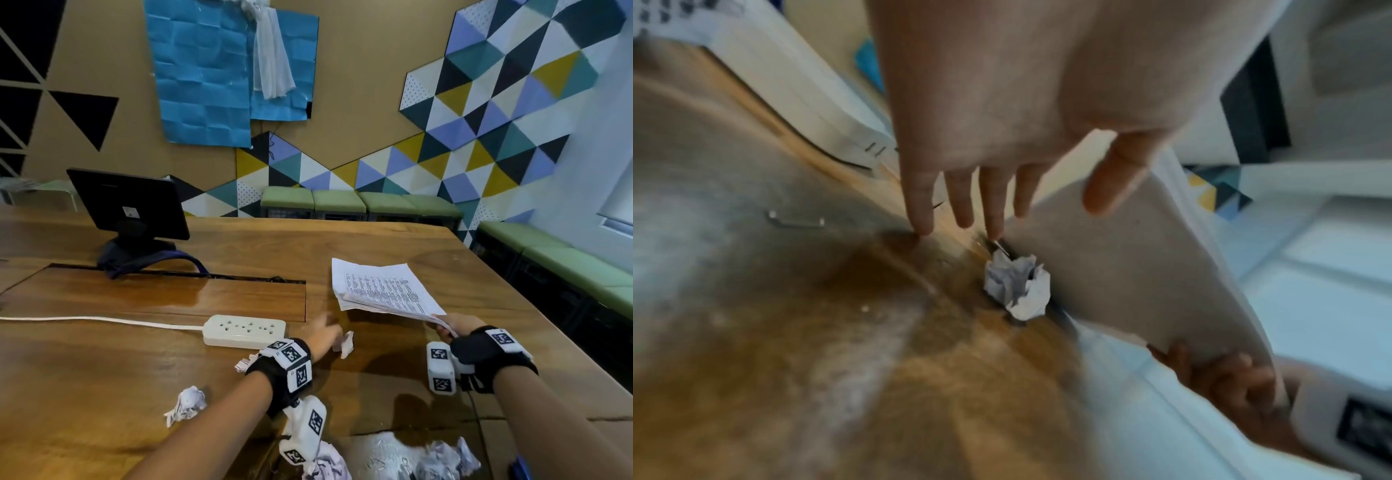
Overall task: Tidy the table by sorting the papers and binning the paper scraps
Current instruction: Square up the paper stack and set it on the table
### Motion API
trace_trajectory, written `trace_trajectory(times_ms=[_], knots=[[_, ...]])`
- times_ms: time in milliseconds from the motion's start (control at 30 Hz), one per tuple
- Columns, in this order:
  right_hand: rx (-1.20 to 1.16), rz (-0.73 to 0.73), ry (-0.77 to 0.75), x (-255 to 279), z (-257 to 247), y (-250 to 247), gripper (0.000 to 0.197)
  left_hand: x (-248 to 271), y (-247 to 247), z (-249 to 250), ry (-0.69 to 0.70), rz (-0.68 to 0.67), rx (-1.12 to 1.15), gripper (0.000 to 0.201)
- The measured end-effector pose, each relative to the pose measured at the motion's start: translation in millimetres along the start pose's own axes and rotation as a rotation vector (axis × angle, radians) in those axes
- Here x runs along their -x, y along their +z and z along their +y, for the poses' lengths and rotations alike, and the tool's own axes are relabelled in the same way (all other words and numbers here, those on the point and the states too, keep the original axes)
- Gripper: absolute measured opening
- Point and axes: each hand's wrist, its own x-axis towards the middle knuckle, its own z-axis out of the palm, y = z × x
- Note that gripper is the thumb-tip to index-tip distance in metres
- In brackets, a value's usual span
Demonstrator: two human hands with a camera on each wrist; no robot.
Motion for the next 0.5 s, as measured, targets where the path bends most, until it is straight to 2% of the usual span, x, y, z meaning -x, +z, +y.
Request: trace_trajectory(times_ms=[133, 233, 400, 500], knots=[[0.004, 0.063, -0.005, 4, 0, 1, 0.021, 5, 11, 9, 0.105, -0.172, -0.326, 0.064], [0.114, 0.113, 0.051, 4, -6, 4, 0.031, 11, 16, 13, 0.143, -0.266, -0.492, 0.054], [0.281, 0.101, -0.062, 7, -5, 12, 0.029, 19, 5, 9, 0.154, -0.312, -0.502, 0.03], [0.504, 0.143, -0.085, 10, -8, 20, 0.033, 22, -12, 6, 0.158, -0.367, -0.431, 0.022]])
